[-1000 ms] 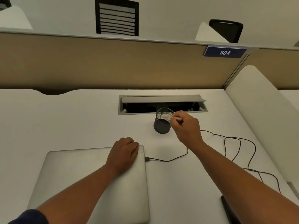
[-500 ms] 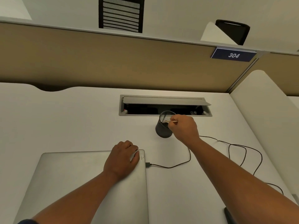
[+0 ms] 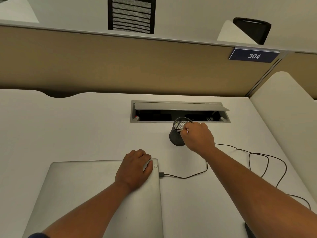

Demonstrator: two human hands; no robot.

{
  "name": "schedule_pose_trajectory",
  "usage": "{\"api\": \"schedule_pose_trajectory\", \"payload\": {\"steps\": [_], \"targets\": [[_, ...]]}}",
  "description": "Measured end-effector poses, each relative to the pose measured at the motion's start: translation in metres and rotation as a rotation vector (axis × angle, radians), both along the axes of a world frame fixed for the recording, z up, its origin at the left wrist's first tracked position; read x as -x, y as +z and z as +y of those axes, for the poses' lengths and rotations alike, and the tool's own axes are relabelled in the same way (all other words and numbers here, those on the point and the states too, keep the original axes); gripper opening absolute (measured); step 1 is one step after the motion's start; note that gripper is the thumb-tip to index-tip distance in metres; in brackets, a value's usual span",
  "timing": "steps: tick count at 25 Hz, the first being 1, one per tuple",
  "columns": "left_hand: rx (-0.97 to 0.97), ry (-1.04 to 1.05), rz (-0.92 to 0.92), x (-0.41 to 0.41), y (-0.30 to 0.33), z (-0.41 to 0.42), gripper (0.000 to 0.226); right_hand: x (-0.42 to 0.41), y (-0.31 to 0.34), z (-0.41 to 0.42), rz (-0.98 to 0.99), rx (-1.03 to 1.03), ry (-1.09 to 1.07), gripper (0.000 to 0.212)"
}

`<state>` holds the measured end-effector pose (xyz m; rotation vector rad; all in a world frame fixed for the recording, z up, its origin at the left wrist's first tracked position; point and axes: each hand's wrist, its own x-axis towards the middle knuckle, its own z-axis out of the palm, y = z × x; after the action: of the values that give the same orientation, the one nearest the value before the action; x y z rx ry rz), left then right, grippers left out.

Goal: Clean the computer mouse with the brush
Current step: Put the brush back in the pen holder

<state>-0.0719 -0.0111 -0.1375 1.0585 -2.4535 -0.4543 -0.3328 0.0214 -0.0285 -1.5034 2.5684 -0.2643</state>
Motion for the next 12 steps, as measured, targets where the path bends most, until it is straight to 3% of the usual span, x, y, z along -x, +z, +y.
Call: {"api": "schedule_pose_trajectory", "payload": {"steps": [12], "targets": [[0.000,0.009,-0.012,-0.0001,0.0022,0.0015,0.033,-0.0085,0.0045,0.0090,0.004,-0.002,0.030,0.033]]}}
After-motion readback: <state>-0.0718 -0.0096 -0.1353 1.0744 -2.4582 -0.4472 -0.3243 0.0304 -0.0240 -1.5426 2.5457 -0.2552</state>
